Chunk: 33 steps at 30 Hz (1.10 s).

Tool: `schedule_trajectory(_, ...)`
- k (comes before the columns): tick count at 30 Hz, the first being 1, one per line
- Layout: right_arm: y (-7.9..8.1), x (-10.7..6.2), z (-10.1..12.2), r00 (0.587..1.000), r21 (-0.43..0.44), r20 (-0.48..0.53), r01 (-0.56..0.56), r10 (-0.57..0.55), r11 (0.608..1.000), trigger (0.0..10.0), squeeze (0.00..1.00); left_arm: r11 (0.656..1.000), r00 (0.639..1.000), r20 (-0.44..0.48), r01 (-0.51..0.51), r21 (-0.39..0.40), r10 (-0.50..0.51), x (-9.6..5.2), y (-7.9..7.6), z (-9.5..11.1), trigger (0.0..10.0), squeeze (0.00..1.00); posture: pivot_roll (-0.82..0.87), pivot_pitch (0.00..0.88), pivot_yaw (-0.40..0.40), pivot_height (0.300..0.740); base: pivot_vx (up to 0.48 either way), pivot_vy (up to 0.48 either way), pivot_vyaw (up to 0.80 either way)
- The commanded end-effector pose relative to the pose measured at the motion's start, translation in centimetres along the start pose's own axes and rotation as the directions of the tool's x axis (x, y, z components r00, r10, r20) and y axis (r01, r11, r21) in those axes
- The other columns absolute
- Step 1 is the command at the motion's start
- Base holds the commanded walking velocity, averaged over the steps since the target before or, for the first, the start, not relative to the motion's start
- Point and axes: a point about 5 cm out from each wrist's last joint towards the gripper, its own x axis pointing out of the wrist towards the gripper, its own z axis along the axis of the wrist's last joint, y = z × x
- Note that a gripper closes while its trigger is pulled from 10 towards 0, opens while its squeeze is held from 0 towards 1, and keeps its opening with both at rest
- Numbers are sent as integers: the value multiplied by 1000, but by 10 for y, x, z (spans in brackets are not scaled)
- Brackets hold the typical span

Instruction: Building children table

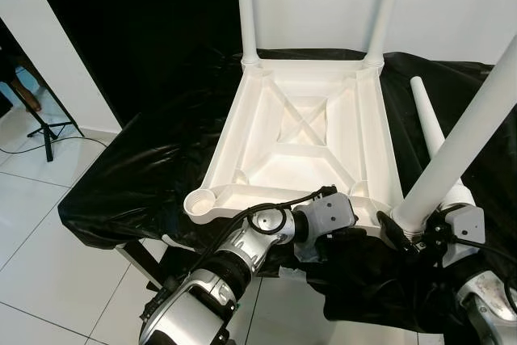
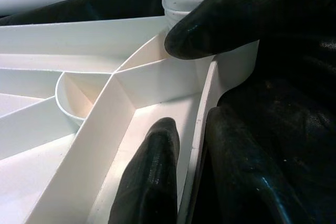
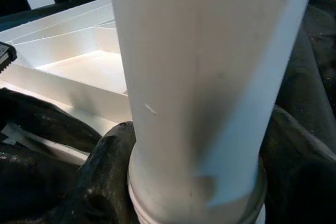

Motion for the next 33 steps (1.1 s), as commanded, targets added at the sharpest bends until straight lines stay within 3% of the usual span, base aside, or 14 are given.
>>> schedule_trajectory(1, 4, -6, -10, 997, 68, -40, 66, -63, 996, 0, 0, 996, 990, -133, 33, -87, -44, -6, -16, -33, 10000, 0, 55, 0, 42, 740, 0, 0, 0)
schedule_trajectory(6, 5, -15, -13, 934, 85, -54, 357, -354, 930, 0, 0, 996, 990, -134, 29, -87, -41, -6, -16, -33, 10000, 0, 62, 0, 37, 740, 0, 0, 0)
schedule_trajectory(12, 6, -23, -11, 844, 87, -46, 537, -535, 839, 0, 0, 996, 990, -137, 32, -85, -43, -6, -16, -34, 10000, 0, 58, 0, 40, 740, 0, 0, 0)
schedule_trajectory(17, 11, -20, -5, 815, 86, -30, 579, -579, 811, 0, 0, 996, 990, -134, 36, -84, -47, -5, -16, -33, 10000, 0, 53, 0, 43, 740, 0, 0, 0)
schedule_trajectory(18, 13, -18, -4, 822, 85, -28, 569, -568, 818, 2353, 0, 996, 990, -132, 39, -83, -49, -5, -16, -32, 10000, 0, 50, 0, 44, 740, 0, 0, 0)
schedule_trajectory(19, 13, -18, -4, 822, 85, -28, 569, -568, 818, 2353, 0, 996, 990, -132, 39, -83, -49, -5, -16, -32, 10000, 0, 50, 0, 44, 740, 0, 0, 0)
schedule_trajectory(20, 14, -17, -3, 830, 80, -27, 557, -557, 826, 4784, 0, 996, 990, -131, 40, -83, -51, -4, -16, -31, 10000, 0, 49, 0, 45, 740, 0, 0, 0)
schedule_trajectory(21, 14, -17, -3, 830, 80, -27, 557, -557, 826, 4784, 0, 996, 990, -131, 40, -83, -51, -4, -16, -31, 10000, 0, 49, 0, 45, 740, 0, 0, 0)
schedule_trajectory(22, 14, -15, -3, 842, 70, -22, 540, -540, 839, 10000, 373, 996, 990, -131, 41, -83, -51, -4, -16, -31, 10000, 0, 48, 0, 44, 740, 0, 0, 0)
schedule_trajectory(23, 14, -14, -2, 851, 68, -17, 524, -525, 849, 10000, 1000, 996, 990, -130, 41, -82, -51, -3, -16, -31, 10000, 0, 48, 0, 44, 740, 0, 0, 0)
schedule_trajectory(28, 14, -6, 1, 916, 80, 2, 400, -401, 913, 10000, 1000, 996, 990, -132, 37, -83, -47, -4, -15, -31, 10000, 0, 45, 0, 44, 740, 0, 0, 0)
schedule_trajectory(29, 15, -4, 1, 936, 78, 7, 350, -351, 934, 10000, 890, 996, 990, -132, 36, -83, -47, -4, -15, -31, 10000, 0, 45, 0, 43, 740, 0, 0, 0)
schedule_trajectory(30, 16, -3, 2, 956, 73, 13, 292, -293, 954, 10000, 0, 996, 990, -132, 37, -84, -48, -4, -16, -32, 10000, 0, 46, 0, 41, 740, 0, 0, 0)
schedule_trajectory(33, 17, -4, 4, 988, 68, 21, 149, -150, 987, 10000, 0, 996, 990, -131, 38, -86, -49, -3, -17, -32, 10000, 0, 43, 0, 43, 740, 0, 0, 0)
